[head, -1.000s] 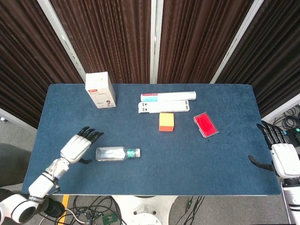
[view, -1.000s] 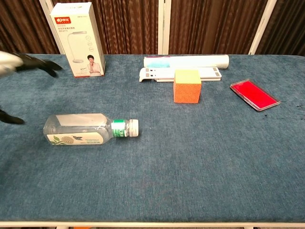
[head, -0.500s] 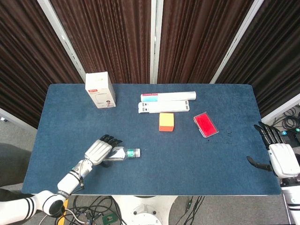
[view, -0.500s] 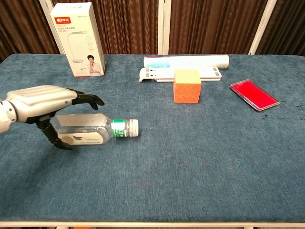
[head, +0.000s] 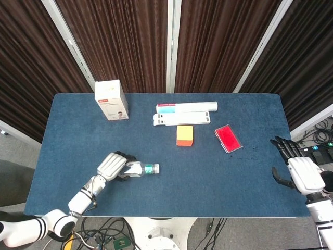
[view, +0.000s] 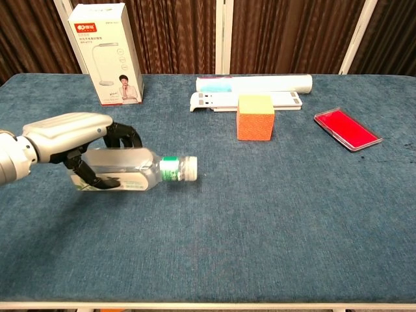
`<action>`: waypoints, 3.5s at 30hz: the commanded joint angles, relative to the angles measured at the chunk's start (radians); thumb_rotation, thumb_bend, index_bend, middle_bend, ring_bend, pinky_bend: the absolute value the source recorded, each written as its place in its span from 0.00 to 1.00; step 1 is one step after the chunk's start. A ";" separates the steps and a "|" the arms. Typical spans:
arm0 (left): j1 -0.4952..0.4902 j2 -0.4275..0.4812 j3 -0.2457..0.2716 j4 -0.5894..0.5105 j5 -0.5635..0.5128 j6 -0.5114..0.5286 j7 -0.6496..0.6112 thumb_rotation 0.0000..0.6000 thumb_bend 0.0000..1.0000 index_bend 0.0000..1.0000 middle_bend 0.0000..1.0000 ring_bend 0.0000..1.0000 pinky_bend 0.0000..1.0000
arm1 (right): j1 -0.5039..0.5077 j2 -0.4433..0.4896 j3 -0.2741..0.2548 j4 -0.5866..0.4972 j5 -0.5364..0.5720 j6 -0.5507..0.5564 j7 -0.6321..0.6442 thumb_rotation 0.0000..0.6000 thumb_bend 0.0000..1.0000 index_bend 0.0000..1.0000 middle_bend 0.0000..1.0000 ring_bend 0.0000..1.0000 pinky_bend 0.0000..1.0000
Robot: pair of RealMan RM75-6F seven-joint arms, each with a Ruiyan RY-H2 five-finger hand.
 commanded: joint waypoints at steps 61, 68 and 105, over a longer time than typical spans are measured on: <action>-0.053 -0.100 -0.011 0.020 0.142 0.286 -0.475 1.00 0.43 0.47 0.49 0.41 0.32 | 0.524 -0.095 0.083 -0.221 0.088 -0.473 -0.082 0.95 0.10 0.21 0.01 0.00 0.00; -0.056 -0.102 -0.010 0.025 0.138 0.281 -0.480 1.00 0.43 0.47 0.49 0.41 0.32 | 0.529 -0.099 0.083 -0.224 0.093 -0.467 -0.094 0.95 0.10 0.21 0.01 0.00 0.00; -0.063 -0.115 -0.001 0.058 0.131 0.268 -0.504 1.00 0.43 0.47 0.49 0.41 0.32 | 0.533 -0.087 0.062 -0.256 0.060 -0.440 -0.104 0.95 0.10 0.21 0.01 0.00 0.00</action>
